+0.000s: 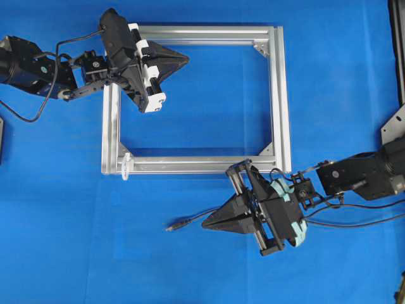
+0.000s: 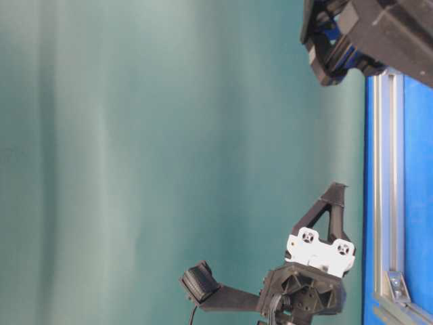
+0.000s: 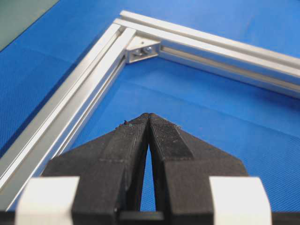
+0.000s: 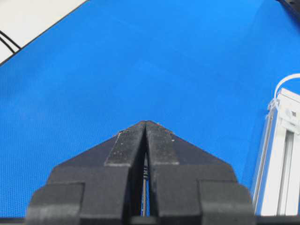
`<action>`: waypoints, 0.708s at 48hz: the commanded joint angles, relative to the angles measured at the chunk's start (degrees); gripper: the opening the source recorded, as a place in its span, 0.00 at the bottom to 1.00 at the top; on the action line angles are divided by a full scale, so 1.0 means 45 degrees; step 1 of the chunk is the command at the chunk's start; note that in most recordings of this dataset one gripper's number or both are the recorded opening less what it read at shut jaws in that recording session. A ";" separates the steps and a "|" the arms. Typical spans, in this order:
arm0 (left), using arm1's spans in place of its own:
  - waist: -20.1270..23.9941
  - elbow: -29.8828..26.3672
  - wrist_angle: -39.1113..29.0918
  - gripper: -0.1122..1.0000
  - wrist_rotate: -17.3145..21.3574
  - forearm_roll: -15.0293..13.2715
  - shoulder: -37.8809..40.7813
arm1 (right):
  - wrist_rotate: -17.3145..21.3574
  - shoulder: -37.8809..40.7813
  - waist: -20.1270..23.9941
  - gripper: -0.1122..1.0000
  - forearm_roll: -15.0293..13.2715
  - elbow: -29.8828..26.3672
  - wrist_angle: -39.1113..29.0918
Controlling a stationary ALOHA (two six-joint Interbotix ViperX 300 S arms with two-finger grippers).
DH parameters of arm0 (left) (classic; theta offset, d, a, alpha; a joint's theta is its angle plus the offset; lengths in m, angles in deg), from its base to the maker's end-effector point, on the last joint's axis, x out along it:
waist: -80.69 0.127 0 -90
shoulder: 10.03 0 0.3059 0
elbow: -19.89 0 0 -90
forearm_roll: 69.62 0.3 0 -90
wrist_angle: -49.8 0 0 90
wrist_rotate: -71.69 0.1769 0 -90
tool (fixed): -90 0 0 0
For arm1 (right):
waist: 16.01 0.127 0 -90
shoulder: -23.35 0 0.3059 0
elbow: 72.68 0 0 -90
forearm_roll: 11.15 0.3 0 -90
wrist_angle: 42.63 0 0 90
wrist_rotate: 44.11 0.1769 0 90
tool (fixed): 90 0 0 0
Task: Insert the wire through the string loop located on the left side.
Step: 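Grasp the black USB cable near its plug with the right gripper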
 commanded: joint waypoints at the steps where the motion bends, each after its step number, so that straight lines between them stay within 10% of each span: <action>1: -0.0059 -0.0078 0.0039 0.10 0.0078 0.0234 -0.0664 | 0.0059 -0.0449 0.0098 0.11 0.0000 -0.0215 0.0059; 26: 0.0000 -0.0039 0.0059 0.10 0.0059 0.0234 -0.0684 | 0.1152 -0.0430 0.0098 0.10 0.0020 -0.0313 -0.0547; 34: 0.0000 -0.0039 0.0059 0.10 0.0059 0.0234 -0.0684 | 0.1309 -0.0410 0.0137 0.37 0.0176 -0.0352 -0.0703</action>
